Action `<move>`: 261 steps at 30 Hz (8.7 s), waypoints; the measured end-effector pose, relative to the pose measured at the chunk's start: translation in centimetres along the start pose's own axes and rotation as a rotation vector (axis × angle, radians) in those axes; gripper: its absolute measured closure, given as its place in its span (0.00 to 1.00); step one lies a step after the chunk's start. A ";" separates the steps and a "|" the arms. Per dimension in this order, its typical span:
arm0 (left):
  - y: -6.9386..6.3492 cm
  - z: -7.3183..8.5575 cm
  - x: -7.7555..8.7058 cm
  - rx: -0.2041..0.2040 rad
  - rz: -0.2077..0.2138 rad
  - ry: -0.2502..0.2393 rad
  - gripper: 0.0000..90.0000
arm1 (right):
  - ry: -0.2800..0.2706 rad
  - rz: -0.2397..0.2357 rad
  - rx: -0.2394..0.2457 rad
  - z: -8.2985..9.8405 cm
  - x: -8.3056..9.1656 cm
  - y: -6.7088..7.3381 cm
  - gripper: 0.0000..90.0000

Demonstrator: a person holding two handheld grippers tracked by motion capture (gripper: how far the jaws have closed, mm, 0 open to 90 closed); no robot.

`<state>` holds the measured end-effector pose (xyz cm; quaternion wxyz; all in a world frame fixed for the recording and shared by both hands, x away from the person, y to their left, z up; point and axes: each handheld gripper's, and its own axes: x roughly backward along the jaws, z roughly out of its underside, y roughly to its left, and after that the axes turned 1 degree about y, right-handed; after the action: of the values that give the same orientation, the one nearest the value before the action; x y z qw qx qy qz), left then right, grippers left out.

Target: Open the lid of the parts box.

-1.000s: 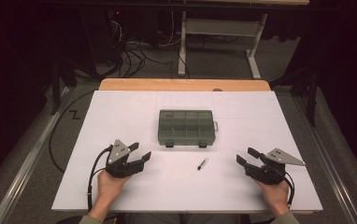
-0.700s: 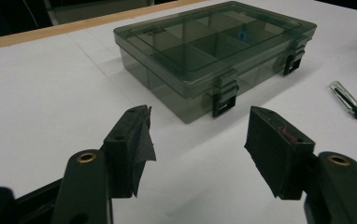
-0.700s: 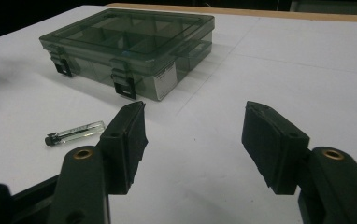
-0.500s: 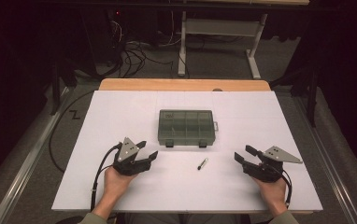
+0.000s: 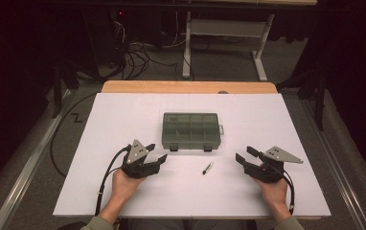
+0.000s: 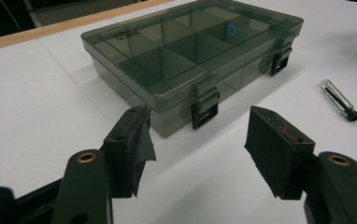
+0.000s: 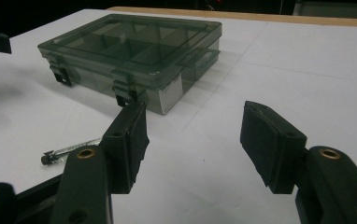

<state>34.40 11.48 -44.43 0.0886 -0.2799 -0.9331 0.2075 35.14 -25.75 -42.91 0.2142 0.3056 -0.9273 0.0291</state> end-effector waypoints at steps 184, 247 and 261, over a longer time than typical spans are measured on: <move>-1.1 -7.8 -8.1 -0.096 -0.219 0.154 0.46 | 0.396 -0.053 0.021 -9.9 -8.1 -0.3 0.84; 0.4 -11.5 -12.5 0.054 -0.229 0.050 0.54 | 0.605 0.045 0.009 -11.2 -13.6 -0.1 0.84; 1.6 -11.7 -14.2 0.070 -0.271 0.060 0.60 | 0.610 0.037 -0.004 -11.3 -13.7 -0.2 0.84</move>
<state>50.21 8.70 -35.26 0.1533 -0.1542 -0.9515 0.2178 49.43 -16.27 -38.39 0.4830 0.2654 -0.8255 0.1217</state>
